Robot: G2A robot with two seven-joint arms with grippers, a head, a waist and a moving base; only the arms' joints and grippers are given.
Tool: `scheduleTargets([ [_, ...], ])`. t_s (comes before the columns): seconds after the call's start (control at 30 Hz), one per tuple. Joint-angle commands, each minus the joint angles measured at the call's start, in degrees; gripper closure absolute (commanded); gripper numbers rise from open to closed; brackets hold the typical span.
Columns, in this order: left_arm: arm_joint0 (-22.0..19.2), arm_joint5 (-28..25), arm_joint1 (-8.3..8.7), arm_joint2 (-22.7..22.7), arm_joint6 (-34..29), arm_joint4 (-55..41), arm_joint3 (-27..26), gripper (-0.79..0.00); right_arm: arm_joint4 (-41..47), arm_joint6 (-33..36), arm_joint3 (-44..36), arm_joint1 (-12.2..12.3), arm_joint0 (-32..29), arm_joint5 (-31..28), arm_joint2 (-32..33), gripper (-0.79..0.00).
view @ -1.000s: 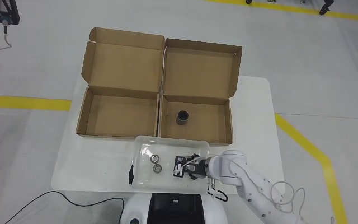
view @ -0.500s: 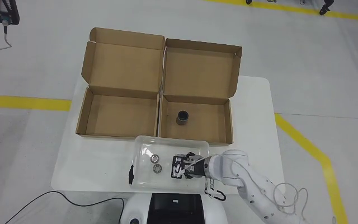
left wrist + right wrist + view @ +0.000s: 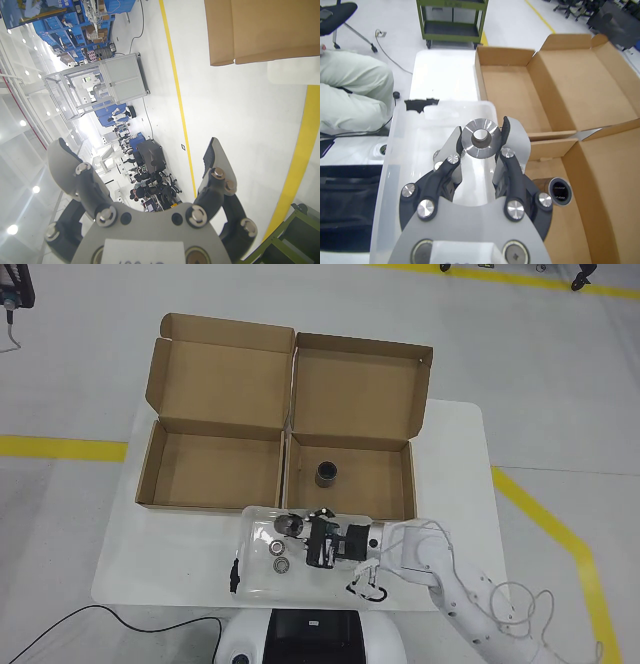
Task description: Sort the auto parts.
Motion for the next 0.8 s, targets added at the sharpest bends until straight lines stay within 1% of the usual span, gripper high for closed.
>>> scheduleTargets([
  [0.0, 0.0, 0.0, 0.0, 0.0, 0.0, 0.0, 0.0, -0.785, 0.6, -5.2, 0.4, -0.2, 0.8, 0.5, 0.3, 0.0],
  [0.1, 0.0, 0.0, 0.0, 0.0, 0.0, 0.0, 0.0, -0.785, -0.1, -12.3, 0.6, -0.5, 2.2, 0.9, 0.6, 0.0],
  [0.17, 0.0, 0.0, 0.0, 0.0, 0.0, 0.0, 0.0, -0.785, 0.0, -16.0, 0.8, -0.6, 2.7, 2.5, 1.1, 0.0],
  [0.23, 0.0, 0.0, 0.0, 0.0, 0.0, 0.0, 0.0, -0.785, 1.0, -18.3, 1.4, -0.9, 3.1, 4.1, 1.4, 0.0],
  [0.37, 0.0, 0.0, 0.0, 0.0, 0.0, 0.0, 0.0, -0.785, 3.9, -20.1, 2.1, -1.6, 5.9, 4.8, 1.1, 0.0],
  [0.67, 0.0, 0.0, 0.0, 0.0, 0.0, 0.0, 0.0, -0.785, 8.1, -22.8, 1.8, -3.5, 15.1, 2.4, -0.3, 0.0],
  [0.77, 0.0, 0.0, 0.0, 0.0, 0.0, 0.0, 0.0, -0.785, 8.8, -23.2, 1.9, -4.0, 17.6, 2.7, -0.5, 0.0],
])
